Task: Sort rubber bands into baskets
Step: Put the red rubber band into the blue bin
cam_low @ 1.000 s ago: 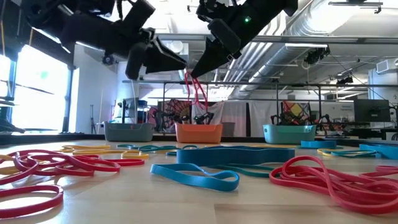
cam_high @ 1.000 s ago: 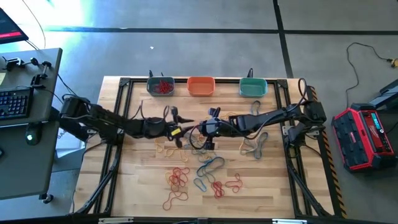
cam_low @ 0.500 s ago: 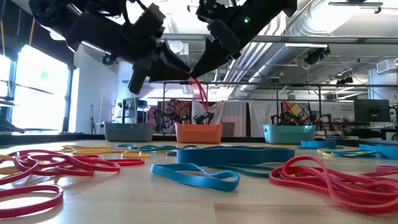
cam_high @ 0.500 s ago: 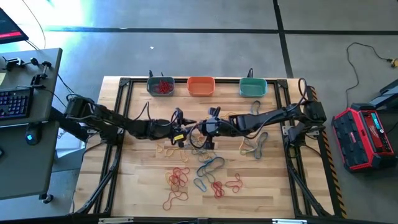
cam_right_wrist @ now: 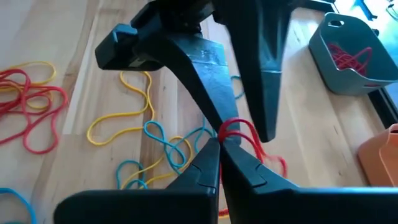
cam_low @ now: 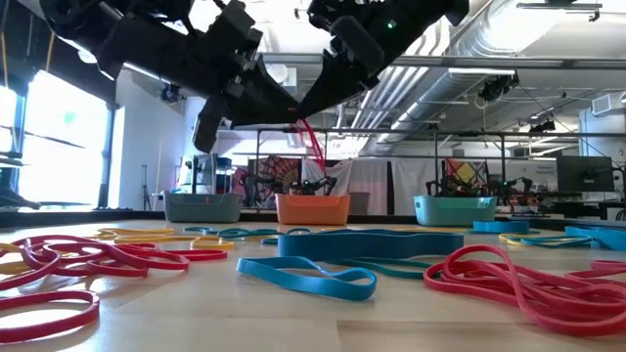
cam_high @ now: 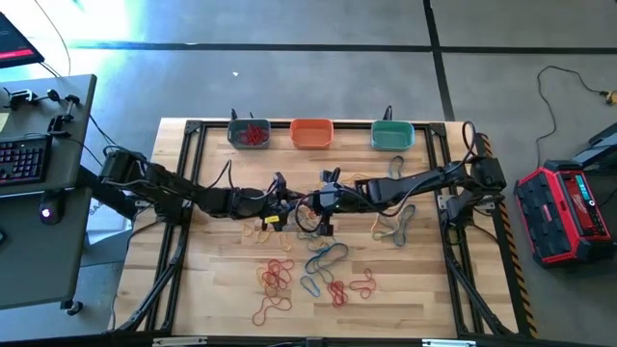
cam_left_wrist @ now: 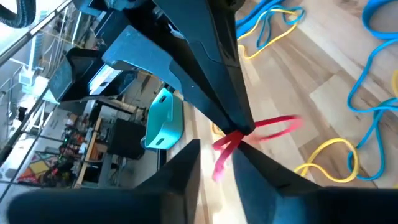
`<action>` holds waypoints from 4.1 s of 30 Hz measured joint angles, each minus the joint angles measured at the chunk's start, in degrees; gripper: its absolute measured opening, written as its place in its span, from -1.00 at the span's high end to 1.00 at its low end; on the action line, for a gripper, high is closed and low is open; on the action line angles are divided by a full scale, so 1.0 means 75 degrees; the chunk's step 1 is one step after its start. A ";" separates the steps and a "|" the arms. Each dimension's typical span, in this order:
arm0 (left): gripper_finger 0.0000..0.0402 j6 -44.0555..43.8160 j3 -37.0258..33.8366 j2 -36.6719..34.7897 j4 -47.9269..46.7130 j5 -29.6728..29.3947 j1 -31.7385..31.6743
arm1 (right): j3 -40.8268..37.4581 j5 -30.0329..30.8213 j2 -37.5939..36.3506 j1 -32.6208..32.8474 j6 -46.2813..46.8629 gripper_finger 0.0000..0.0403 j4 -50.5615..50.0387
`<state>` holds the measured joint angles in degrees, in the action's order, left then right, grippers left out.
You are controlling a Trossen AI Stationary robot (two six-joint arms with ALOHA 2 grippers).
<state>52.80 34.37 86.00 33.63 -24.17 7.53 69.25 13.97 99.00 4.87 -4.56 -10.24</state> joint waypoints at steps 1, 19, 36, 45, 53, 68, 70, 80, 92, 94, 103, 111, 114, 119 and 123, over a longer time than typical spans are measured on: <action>0.68 -0.0002 0.0000 0.0000 0.0000 -0.0013 -0.0002 | 0.0000 -0.0004 0.0000 0.0002 0.0000 1.00 0.0026; 1.00 -0.1784 0.0012 -0.0034 -0.0573 -0.1502 -0.0526 | 0.0009 0.0501 0.0000 0.0005 0.0823 0.53 -0.0555; 1.00 -0.5913 0.0003 -0.0859 -0.3313 -0.1104 -0.4033 | 0.0006 0.0942 0.0000 0.0005 0.1011 0.28 -0.0778; 1.00 -0.7661 0.0003 -0.0863 -0.3312 -0.0195 -0.6125 | 0.0006 0.0941 0.0000 0.0005 0.1166 0.28 -0.0784; 1.00 -0.7765 0.0003 -0.0860 -0.3331 0.0804 -0.7308 | 0.0006 0.0926 0.0000 -0.0001 0.1160 0.28 -0.0781; 0.56 -0.7658 0.0003 -0.0460 -0.3457 0.1991 -0.7711 | 0.0003 0.0913 0.0000 -0.0001 0.1407 0.28 -0.0781; 0.48 -0.7614 0.0003 -0.0460 -0.3468 0.2047 -0.7711 | 0.0000 0.0914 0.0000 -0.0002 0.1408 0.28 -0.0781; 0.38 -0.7838 0.0003 -0.0460 -0.3633 0.2592 -0.8056 | 0.0000 0.0881 0.0003 -0.0049 0.1107 0.28 -0.0783; 0.54 -0.7044 0.0000 -0.1141 -0.3655 0.3754 -0.6920 | 0.0000 0.0361 0.0005 -0.0153 0.0603 0.28 -0.1093; 0.57 -0.7012 -0.0011 -0.1319 -0.3700 0.3751 -0.6638 | 0.0000 0.0296 0.0006 -0.0153 0.0604 0.28 -0.1096; 0.61 -0.7489 -0.1389 -0.2421 -0.1909 0.3742 -0.5309 | 0.0000 -0.0131 0.0006 -0.0134 0.0973 0.28 -0.0998; 0.61 -0.7560 -0.2476 -0.3498 -0.1343 0.3859 -0.3817 | 0.0000 -0.0096 0.0006 0.0114 0.0980 0.28 -0.0416; 0.61 -0.7619 -0.2708 -0.3703 -0.1369 0.4472 -0.3121 | 0.0000 -0.0093 0.0006 0.0265 0.1152 0.28 -0.0310; 0.61 -0.7993 -0.2756 -0.3672 -0.1706 0.5176 -0.1599 | 0.0000 -0.0087 0.0006 0.0524 0.1416 0.28 -0.0250; 0.61 -0.8373 -0.2754 -0.3464 -0.1766 0.4556 -0.0224 | 0.0000 0.0089 0.0009 0.0683 0.1456 0.28 -0.0226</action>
<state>-10.00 13.72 60.02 20.39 10.00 5.85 69.25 14.64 99.07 9.99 6.36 -11.94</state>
